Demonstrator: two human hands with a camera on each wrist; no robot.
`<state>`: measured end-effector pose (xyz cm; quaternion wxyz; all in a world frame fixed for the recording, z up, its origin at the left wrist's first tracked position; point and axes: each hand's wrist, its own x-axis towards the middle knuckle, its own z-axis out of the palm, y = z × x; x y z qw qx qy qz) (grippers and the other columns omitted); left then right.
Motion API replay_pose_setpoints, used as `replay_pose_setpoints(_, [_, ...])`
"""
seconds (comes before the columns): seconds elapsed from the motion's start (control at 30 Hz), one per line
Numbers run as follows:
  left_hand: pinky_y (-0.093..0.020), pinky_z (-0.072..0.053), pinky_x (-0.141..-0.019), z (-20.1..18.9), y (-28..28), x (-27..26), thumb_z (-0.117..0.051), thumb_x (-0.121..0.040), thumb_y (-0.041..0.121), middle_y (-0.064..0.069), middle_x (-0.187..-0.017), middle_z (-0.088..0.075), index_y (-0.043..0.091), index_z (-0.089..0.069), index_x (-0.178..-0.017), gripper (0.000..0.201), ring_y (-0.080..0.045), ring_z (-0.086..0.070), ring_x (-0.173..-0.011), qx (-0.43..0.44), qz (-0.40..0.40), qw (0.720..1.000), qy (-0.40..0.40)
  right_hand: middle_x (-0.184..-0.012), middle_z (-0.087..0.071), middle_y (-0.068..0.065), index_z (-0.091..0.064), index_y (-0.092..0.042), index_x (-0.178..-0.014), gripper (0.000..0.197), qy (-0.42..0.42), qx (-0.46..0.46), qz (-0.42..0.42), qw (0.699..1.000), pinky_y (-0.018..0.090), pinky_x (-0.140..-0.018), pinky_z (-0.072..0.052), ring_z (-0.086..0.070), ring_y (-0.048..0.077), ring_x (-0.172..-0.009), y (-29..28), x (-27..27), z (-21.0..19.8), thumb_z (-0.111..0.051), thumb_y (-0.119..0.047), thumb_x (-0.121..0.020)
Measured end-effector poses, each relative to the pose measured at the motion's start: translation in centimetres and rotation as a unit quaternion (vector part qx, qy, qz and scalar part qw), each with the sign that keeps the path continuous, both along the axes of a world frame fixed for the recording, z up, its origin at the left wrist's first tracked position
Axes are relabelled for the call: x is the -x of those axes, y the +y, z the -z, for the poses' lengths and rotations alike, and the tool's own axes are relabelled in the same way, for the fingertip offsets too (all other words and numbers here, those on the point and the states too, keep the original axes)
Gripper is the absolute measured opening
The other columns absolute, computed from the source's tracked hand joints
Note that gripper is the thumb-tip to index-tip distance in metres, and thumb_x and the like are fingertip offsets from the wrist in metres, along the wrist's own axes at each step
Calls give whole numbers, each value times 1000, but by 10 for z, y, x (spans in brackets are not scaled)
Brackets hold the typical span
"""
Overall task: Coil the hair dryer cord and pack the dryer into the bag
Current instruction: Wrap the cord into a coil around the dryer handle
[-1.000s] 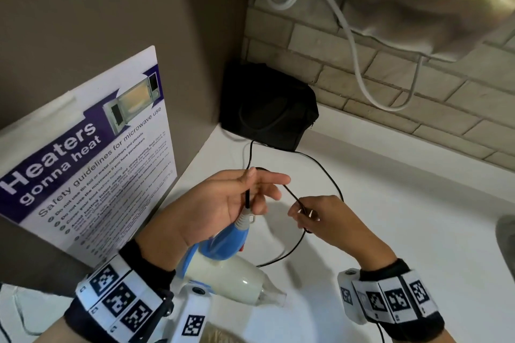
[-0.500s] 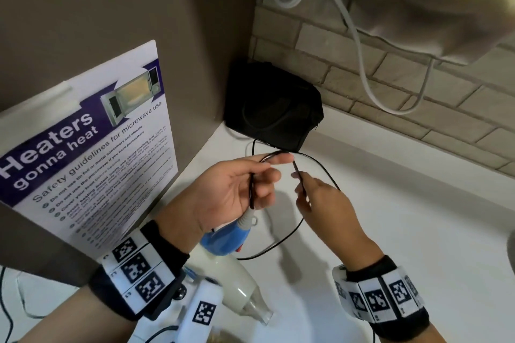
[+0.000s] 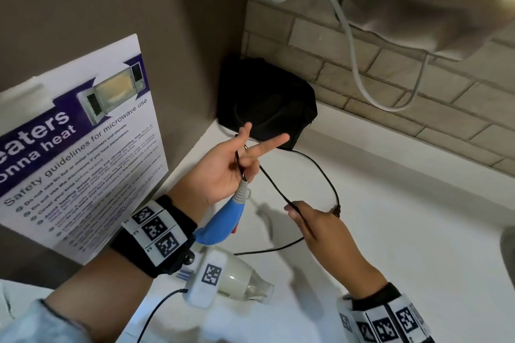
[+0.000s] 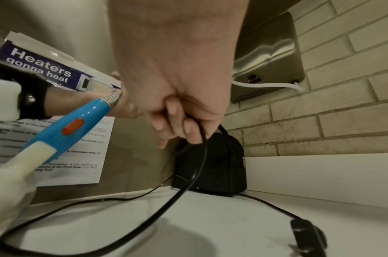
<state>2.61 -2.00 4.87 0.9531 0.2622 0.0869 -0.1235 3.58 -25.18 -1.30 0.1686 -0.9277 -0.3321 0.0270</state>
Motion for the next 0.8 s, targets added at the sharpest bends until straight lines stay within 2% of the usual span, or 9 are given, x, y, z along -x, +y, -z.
replay_pose_setpoints(0.07, [-29, -59, -82, 6, 0, -5, -33, -103, 28, -22, -129, -59, 30, -39, -127, 25, -19, -73, -81, 26, -12, 999, -19, -65, -60, -8, -51, -32, -107, 43, 5, -10, 8, 1000, 37, -55, -49, -54, 14, -56, -2, 3, -1, -16, -54, -98])
replay_pose_setpoints(0.1, [-35, -52, -95, 10, 2, -8, -32, -103, 24, -24, -132, -56, 26, -41, -128, 27, -29, -68, -105, 32, -24, 999, -23, -73, -65, -6, -50, -34, -106, 42, -2, -13, 11, 1000, 38, -57, -51, -58, 15, -61, -3, 5, -1, -15, -54, -97])
replay_pose_setpoints(0.17, [-40, -44, -106, 18, 7, -17, -35, -102, 18, -24, -138, -51, 14, -45, -135, 35, -34, -55, -123, -19, -56, 998, -15, -76, -66, -5, -52, -34, -103, 38, -17, -20, 9, 1000, 38, -56, -51, -60, 15, -65, -5, 8, -4, -19, -51, -98])
replay_pose_setpoints(0.3, [-38, -37, -106, 26, 15, -28, -33, -99, 31, -14, -144, -46, 10, -51, -134, 44, -28, -41, -135, -189, -89, 978, 0, -84, -70, -8, -54, -34, -104, 40, -20, -32, -6, 999, 35, -57, -52, -64, 10, -72, -3, 14, -14, -20, -53, -99])
replay_pose_setpoints(0.37, [-37, -35, -99, 26, 15, -31, -20, -100, 44, -9, -148, -43, 13, -51, -132, 55, -26, -34, -140, -217, -78, 973, -1, -83, -71, -9, -56, -34, -104, 42, -29, -38, -8, 999, 34, -56, -52, -65, 10, -72, -1, 15, -20, -19, -54, -99])
replay_pose_setpoints(0.43, [-34, -36, -91, 29, 15, -32, -14, -100, 47, -6, -149, -41, 14, -52, -131, 59, -24, -32, -141, -231, -74, 970, 5, -79, -68, -12, -60, -33, -100, 35, -42, -52, -9, 998, 33, -53, -51, -63, 9, -69, 0, 14, -27, -28, -49, -99])
replay_pose_setpoints(0.53, [-36, -36, -94, 28, 18, -32, -22, -102, 37, -7, -149, -41, 11, -49, -134, 50, -24, -34, -140, -244, -84, 966, 9, -70, -58, -10, -63, -29, -93, 21, -57, -67, -22, 996, 33, -49, -48, -52, 9, -58, 0, 12, -39, -42, -35, -96])
replay_pose_setpoints(0.63, [-43, -35, -104, 27, 24, -31, -27, -103, 31, -8, -149, -41, 10, -38, -143, 46, -26, -42, -135, -246, -83, 966, -12, -69, -50, -7, -63, -26, -92, 22, -55, -81, -44, 994, 31, -50, -45, -43, 8, -56, 2, 10, -51, -42, -33, -95])
replay_pose_setpoints(0.8, [-53, -37, -107, 20, 27, -31, -37, -100, 10, -11, -143, -48, 21, -21, -149, 53, -33, -50, -128, -227, -75, 969, -66, -76, -53, -5, -65, -25, -100, 28, -51, -121, -48, 990, 33, -53, -46, -51, 14, -61, 6, 7, -69, -39, -34, -95])
